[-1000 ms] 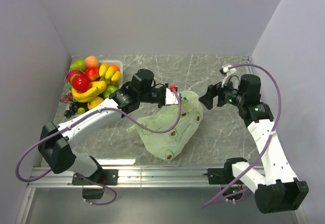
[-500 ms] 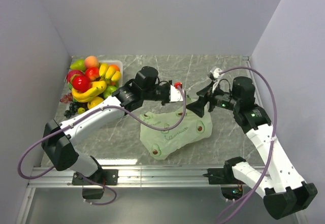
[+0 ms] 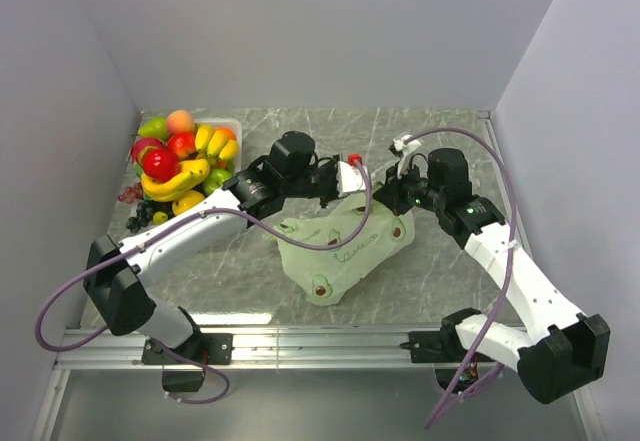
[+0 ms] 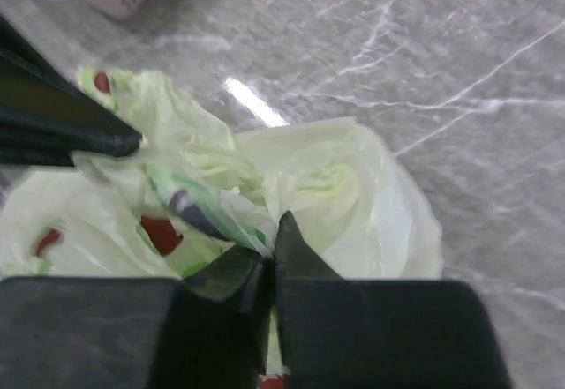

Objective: Place the fake fruits into the plastic bag and tie a complex knot

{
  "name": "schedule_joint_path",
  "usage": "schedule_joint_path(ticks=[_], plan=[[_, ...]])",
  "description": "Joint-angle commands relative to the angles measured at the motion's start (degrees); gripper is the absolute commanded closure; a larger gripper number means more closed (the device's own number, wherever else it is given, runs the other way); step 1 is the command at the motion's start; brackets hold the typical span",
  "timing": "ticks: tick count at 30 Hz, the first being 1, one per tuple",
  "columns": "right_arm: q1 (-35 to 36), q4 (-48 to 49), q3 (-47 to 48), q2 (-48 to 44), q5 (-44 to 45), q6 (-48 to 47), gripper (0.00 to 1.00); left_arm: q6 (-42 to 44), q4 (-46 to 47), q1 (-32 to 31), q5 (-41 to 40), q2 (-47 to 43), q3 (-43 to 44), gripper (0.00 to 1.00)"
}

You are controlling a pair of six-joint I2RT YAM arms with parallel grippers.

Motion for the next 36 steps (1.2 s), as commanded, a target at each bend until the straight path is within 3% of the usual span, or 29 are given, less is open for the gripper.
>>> schedule_joint_path(ticks=[1, 3, 4, 7, 11, 16, 18, 23, 24, 25, 26, 28, 29, 32, 33, 35, 36], plan=[[0.09, 6.82, -0.62, -1.52, 0.00, -0.96, 1.00, -4.22, -0.77, -0.16, -0.77, -3.99, 2.91, 0.80], [0.01, 9.55, -1.59, -4.16, -3.25, -2.71, 1.00, -8.17, -0.34, 1.07, -3.50, -6.88, 0.63, 0.58], [-0.17, 13.31, -3.42, -5.30, -4.66, -2.98, 1.00, -10.01, 0.01, 4.03, -3.07, -7.86, -0.17, 0.36], [-0.34, 20.35, -6.85, -10.22, -9.32, -4.03, 1.00, -16.61, -0.76, 11.15, -0.26, -9.71, -2.54, 0.11], [-0.35, 25.29, -8.62, -11.02, -11.35, -4.39, 1.00, -19.60, -10.43, 15.75, 13.51, -5.85, 1.49, 0.01], [-0.26, 30.99, -10.99, -10.41, -9.95, -3.95, 1.00, -22.42, -8.43, 14.70, 23.82, -3.12, -0.78, 0.01], [-0.26, 33.11, -11.87, -10.23, -8.12, -2.55, 1.00, -21.64, -7.63, 12.51, 23.22, -2.86, -3.24, 0.10], [-0.26, 40.68, -14.07, -7.51, -3.54, 7.46, 1.00, -21.89, -5.62, 1.18, 16.37, -1.02, -9.04, 0.65], [-0.26, 41.29, -13.55, -6.90, -2.84, 8.87, 1.00, -23.03, -5.17, -1.45, 14.88, -0.49, -9.49, 0.86], [-0.26, 41.73, -13.46, -6.11, -2.31, 12.02, 1.00, -23.65, -4.99, -2.69, 11.47, -0.05, -10.01, 0.96], [-0.17, 42.08, -13.37, -5.84, -1.69, 13.70, 1.00, -23.74, -4.73, -4.18, 8.05, 0.22, -10.37, 1.00], [-0.26, 42.09, -13.02, -5.05, 0.50, 19.48, 1.00, -23.40, -1.23, -9.35, 0.31, -0.57, -12.90, 1.00], [-0.34, 41.82, -13.02, -4.70, 0.60, 21.35, 1.00, -23.74, 0.35, -11.04, -7.73, -1.27, -13.96, 1.00], [-0.96, 42.17, -14.16, -4.17, -2.10, 27.77, 1.00, -26.46, 3.09, -13.08, -14.72, -1.27, -15.90, 0.98], [-1.31, 43.30, -15.38, -4.34, -2.91, 28.82, 1.00, -27.34, 3.35, -13.08, -15.45, -1.62, -16.25, 0.84], [-1.66, 43.93, -16.44, -5.04, -5.10, 30.50, 1.00, -28.05, 4.93, -12.81, -16.59, -5.55, -17.92, 0.69], [-2.19, 44.89, -17.23, -5.13, -6.25, 30.77, 1.00, -28.75, 5.81, -11.68, -15.64, -7.67, -18.54, 0.50]])
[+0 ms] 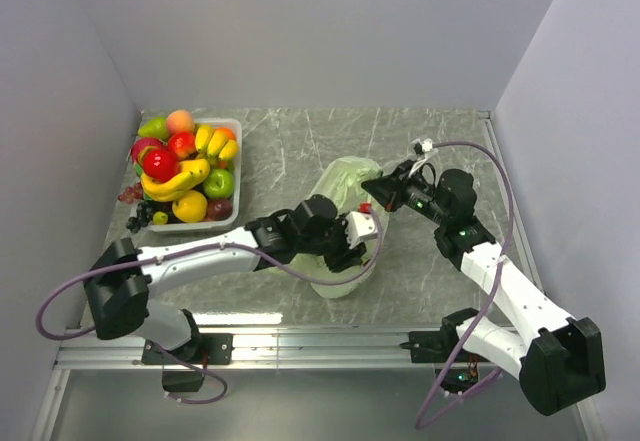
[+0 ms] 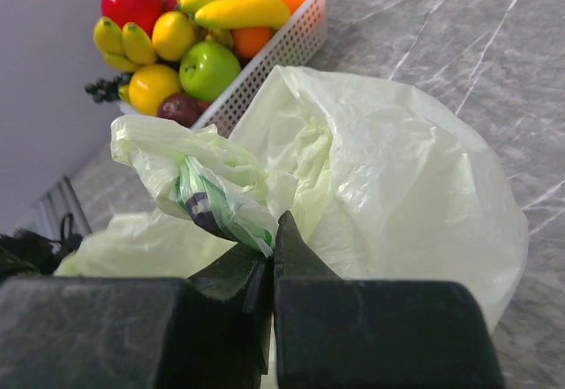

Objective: Place the fake fruits into the plastic bag and tie a complex knot

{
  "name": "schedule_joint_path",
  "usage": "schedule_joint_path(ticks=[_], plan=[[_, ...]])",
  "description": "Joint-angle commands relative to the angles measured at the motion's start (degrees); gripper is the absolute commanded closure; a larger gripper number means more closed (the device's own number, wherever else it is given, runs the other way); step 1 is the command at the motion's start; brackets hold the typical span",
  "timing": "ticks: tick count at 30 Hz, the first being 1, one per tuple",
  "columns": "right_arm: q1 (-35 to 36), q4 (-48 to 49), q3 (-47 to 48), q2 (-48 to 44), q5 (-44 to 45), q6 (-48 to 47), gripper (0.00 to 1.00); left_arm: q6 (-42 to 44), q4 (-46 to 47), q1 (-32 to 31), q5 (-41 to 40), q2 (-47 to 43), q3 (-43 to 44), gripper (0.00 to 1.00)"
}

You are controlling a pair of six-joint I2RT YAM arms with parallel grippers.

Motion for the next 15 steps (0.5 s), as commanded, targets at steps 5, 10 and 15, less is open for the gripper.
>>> schedule_joint_path(ticks=[5, 10, 15], plan=[[-2.37, 11.93, -1.20, -1.51, -8.12, 7.53, 1.00, -5.31, 5.18, 2.08, -7.57, -19.80, -3.56, 0.27], [-2.37, 14.93, -0.58, -2.38, -11.99, 6.38, 1.00, -6.19, 5.00, 3.92, -18.79, -24.04, -2.68, 0.19], [-2.37, 16.41, -0.93, -3.18, -13.49, 8.21, 1.00, -5.39, 3.96, 7.17, -24.10, -20.01, -3.73, 0.16]])
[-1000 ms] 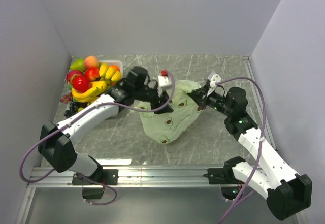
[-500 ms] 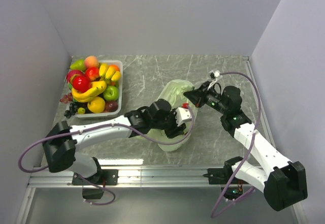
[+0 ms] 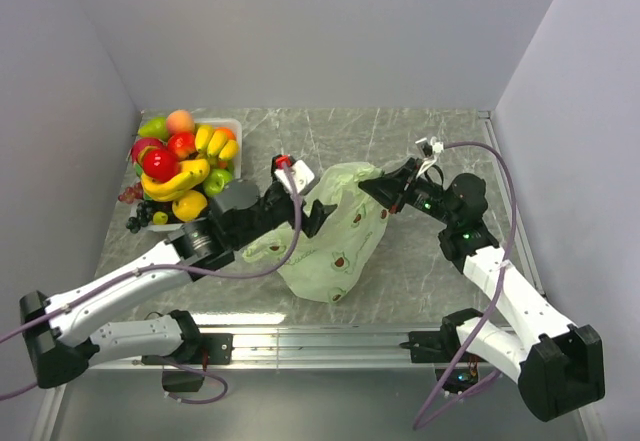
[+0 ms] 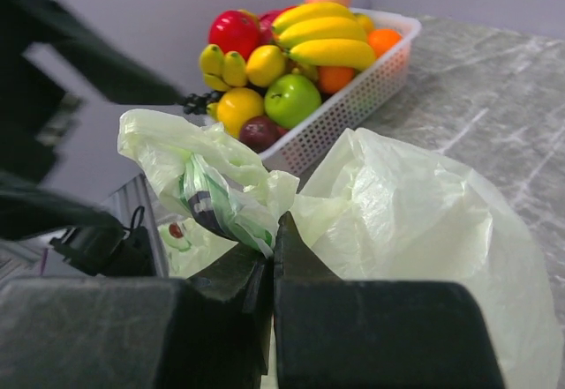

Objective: Place the fake fruits into the plastic bag and tie a complex knot

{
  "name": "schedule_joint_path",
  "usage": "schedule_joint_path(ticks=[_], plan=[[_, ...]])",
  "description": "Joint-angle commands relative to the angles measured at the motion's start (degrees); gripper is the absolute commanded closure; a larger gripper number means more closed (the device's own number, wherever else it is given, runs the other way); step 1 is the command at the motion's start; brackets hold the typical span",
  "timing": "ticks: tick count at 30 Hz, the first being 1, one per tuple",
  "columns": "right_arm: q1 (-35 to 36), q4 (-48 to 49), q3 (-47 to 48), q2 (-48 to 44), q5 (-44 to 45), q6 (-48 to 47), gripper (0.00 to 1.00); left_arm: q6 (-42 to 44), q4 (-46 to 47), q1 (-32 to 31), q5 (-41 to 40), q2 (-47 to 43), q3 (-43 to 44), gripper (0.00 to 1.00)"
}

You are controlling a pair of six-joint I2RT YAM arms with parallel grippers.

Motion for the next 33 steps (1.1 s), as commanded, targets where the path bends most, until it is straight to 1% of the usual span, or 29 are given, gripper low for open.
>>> schedule_joint_path(ticks=[1, 2, 5, 6, 8, 9, 10, 11, 13, 14, 15, 16, 17, 18, 19, 20, 21, 22, 23, 24, 25, 26, 27, 28, 29, 31, 32, 33], plan=[[-0.21, 5.32, 0.73, -1.69, -3.04, 2.54, 1.00, -0.61, -1.28, 2.61, -5.75, 5.46, -0.72, 0.15], [-0.21, 5.84, 0.64, -1.78, -3.13, 3.16, 1.00, -0.52, -0.84, 3.05, -5.39, 7.21, -1.15, 0.14], [-0.21, 7.16, -0.06, -2.48, -1.91, 5.88, 1.00, 1.67, 1.18, 3.32, -5.12, 10.81, -2.21, 0.08], [-0.21, 7.43, -0.24, -2.66, -1.82, 7.54, 1.00, 2.89, 3.19, 3.32, -5.21, 11.61, -2.65, 0.07], [-0.21, 9.35, -0.85, -2.66, -1.29, 9.92, 1.00, 3.70, 4.87, 3.32, -6.96, 14.07, -3.09, 0.03], [-0.21, 10.23, -1.03, -2.66, -1.38, 12.89, 1.00, 4.31, 5.49, 3.32, -8.28, 15.13, -3.01, 0.02], [-0.12, 10.76, -1.12, -2.66, -1.46, 14.05, 1.00, 4.49, 6.36, 3.32, -9.33, 17.40, -2.74, 0.02], [-0.12, 11.73, -1.46, -2.75, -1.46, 15.19, 1.00, 4.66, 6.81, 3.49, -11.00, 18.29, -2.48, 0.04], [-0.12, 12.17, -1.56, -2.92, -1.64, 17.92, 1.00, 4.40, 8.30, 4.20, -11.28, 19.70, -2.13, 0.10], [-0.12, 12.09, -1.90, -3.36, -1.81, 18.97, 1.00, 3.79, 8.13, 6.11, -10.67, 19.97, -2.04, 0.22], [-0.47, 11.83, -2.17, -3.62, -1.99, 19.24, 1.00, 2.13, 7.43, 7.35, -7.44, 19.97, -1.25, 0.30], [-0.82, 11.48, -2.69, -3.97, -2.17, 19.16, 1.00, 1.42, 5.95, 8.67, -5.50, 19.36, -0.90, 0.52], [-1.08, 9.73, -2.96, -4.67, -2.52, 17.94, 1.00, 1.06, 5.06, 11.64, -3.04, 18.83, -0.72, 0.70], [-1.96, 8.58, -3.31, -5.20, -2.87, 17.06, 1.00, 0.54, 4.10, 13.24, 3.33, 18.13, -0.37, 0.88], [-3.88, 7.61, -3.66, -5.56, -3.13, 16.35, 1.00, 0.27, 2.87, 15.08, 7.05, 16.12, -0.28, 0.99], [-5.38, 5.69, -4.71, -6.43, -3.39, 15.65, 1.00, 0.10, 0.68, 18.32, 11.27, 14.97, -0.37, 1.00], [-6.70, 4.28, -4.98, -6.79, -4.44, 13.47, 1.00, 1.49, -0.91, 19.57, 14.53, 13.92, -0.19, 1.00], [-8.80, 2.26, -5.16, -7.14, -4.80, 11.71, 1.00, 2.98, -2.32, 20.36, 20.30, 11.73, -0.02, 1.00], [-9.69, -3.06, -4.90, -7.66, -4.98, 9.51, 1.00, 3.86, -2.94, 20.89, 22.19, 10.75, -0.10, 1.00], [-10.22, -5.99, -4.63, -8.02, -4.81, 4.62, 0.93, 5.70, -5.03, 21.51, 24.38, 9.96, -0.02, 1.00], [-10.58, -9.50, -4.11, -8.19, -3.41, 2.05, 0.85, 6.50, -5.75, 21.69, 28.06, 8.99, 0.07, 1.00], [-10.75, -16.58, -2.19, -8.37, -2.61, -3.11, 0.76, 7.21, -6.37, 21.69, 29.92, 9.07, 0.51, 1.00], [-10.67, -19.96, -0.95, -8.46, -1.82, -4.99, 0.69, 7.65, -8.11, 21.60, 31.16, 9.33, 1.03, 1.00], [-10.58, -23.30, 2.54, -8.37, 1.58, -6.75, 0.51, 7.65, -8.91, 21.43, 32.48, 10.73, 1.65, 0.99], [-10.58, -29.60, 4.58, -8.72, 3.09, -8.16, 0.43, 7.57, -9.88, 21.25, 32.93, 11.61, 2.52, 0.99], [-10.49, -34.99, 9.14, -9.07, 6.34, -12.99, 0.28, 7.57, -12.50, 20.90, 33.54, 14.85, 5.33, 0.99], [-10.40, -39.89, 14.21, -9.16, 8.88, -15.10, 0.23, 7.30, -13.22, 20.81, 34.24, 15.92, 6.30, 0.99], [-10.23, -42.03, 16.70, -9.16, 9.86, -19.47, 0.23, 7.13, -14.10, 20.81, 34.42, 16.88, 8.31, 0.99]])
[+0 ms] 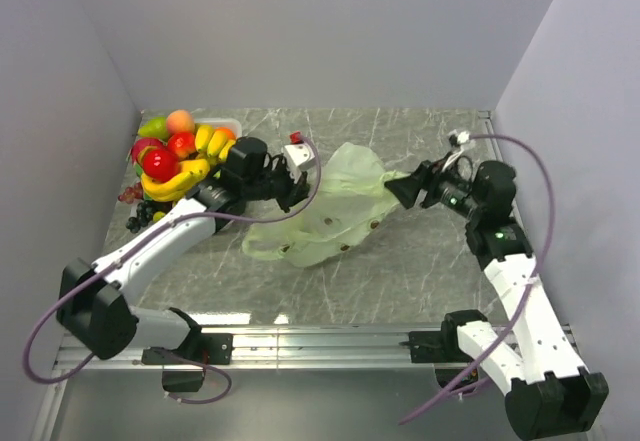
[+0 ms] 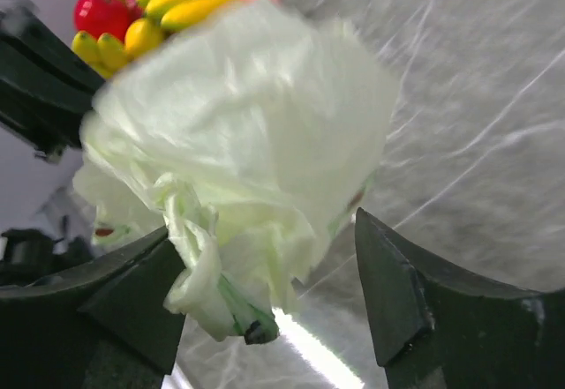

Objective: Place the fake fruits into the plastic bag and tie a complex knot

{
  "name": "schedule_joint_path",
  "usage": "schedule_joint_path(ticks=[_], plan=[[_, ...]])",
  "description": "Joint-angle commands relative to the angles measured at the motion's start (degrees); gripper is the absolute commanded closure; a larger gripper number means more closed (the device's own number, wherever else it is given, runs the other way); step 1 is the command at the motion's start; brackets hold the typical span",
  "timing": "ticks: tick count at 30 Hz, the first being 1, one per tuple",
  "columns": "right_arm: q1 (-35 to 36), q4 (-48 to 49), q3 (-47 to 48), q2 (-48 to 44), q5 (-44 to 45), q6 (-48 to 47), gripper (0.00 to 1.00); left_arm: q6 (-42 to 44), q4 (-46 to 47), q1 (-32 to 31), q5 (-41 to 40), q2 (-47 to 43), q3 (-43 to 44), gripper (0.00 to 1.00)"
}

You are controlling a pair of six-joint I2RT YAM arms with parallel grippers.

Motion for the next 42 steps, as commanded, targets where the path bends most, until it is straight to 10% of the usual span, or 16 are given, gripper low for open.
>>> schedule_joint_path(ticks=[1, 12, 18, 34, 42], plan=[[0.28, -13.67, 14.80, -2.04, 7.20, -14.72, 0.23, 0.57, -5.99, -0.22, 5.94, 4.91, 5.29, 0.99], [11.98, -26.78, 27.14, 0.51, 20.15, -43.56, 0.07, 1.62, -18.22, -0.48, 8.14, 14.24, 17.87, 1.00], [16.97, -30.74, 29.44, 3.14, 12.48, -46.55, 0.07, 2.32, -22.17, -0.48, 12.10, 16.26, 20.76, 0.98], [33.77, -25.21, 16.18, 10.44, 25.48, -49.10, 0.06, 2.58, -30.43, 0.14, 16.05, 24.96, 28.32, 0.92], [34.39, -17.03, 13.61, 15.27, 38.49, -50.42, 0.29, 10.40, -38.25, 0.05, 17.72, 29.52, 34.47, 0.89]])
